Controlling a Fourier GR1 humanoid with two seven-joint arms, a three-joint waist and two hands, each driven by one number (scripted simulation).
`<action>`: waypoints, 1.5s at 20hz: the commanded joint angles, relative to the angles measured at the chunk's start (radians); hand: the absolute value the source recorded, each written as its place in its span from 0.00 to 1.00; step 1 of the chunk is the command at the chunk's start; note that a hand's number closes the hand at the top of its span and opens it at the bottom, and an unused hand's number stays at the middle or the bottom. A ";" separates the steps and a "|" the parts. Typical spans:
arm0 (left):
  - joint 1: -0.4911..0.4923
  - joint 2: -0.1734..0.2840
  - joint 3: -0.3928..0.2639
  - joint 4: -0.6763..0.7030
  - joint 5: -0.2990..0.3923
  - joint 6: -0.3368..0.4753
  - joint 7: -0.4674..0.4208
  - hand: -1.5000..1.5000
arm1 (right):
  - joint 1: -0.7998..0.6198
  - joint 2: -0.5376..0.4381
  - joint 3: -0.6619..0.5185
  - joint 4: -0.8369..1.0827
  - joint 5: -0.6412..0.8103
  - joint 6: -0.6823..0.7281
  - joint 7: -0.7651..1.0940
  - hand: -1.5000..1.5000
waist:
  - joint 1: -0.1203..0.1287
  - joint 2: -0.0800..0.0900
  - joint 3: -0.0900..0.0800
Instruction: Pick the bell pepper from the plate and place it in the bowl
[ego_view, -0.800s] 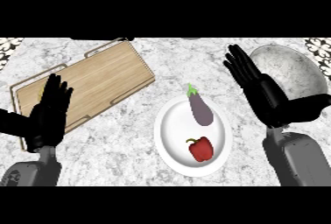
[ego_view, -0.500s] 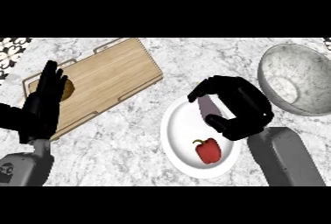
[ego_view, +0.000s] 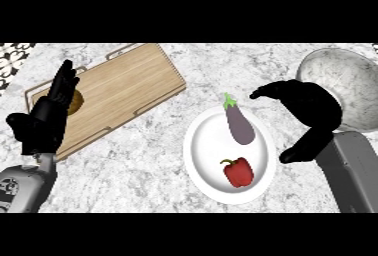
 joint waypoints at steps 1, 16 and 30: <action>-0.024 0.016 -0.008 -0.009 -0.019 -0.005 0.031 0.50 | -0.056 -0.112 -0.044 0.061 0.085 0.216 -0.201 0.00 | 0.000 -0.007 -0.001; -0.038 -0.023 -0.031 0.021 -0.068 0.016 0.039 0.50 | -0.212 -0.269 0.297 -0.117 0.616 0.012 -0.365 0.00 | -0.014 -0.019 -0.007; -0.011 -0.048 0.000 0.040 -0.082 0.004 0.012 0.50 | -0.243 -0.240 0.652 -0.032 0.924 -0.235 -0.442 0.00 | -0.030 -0.026 -0.009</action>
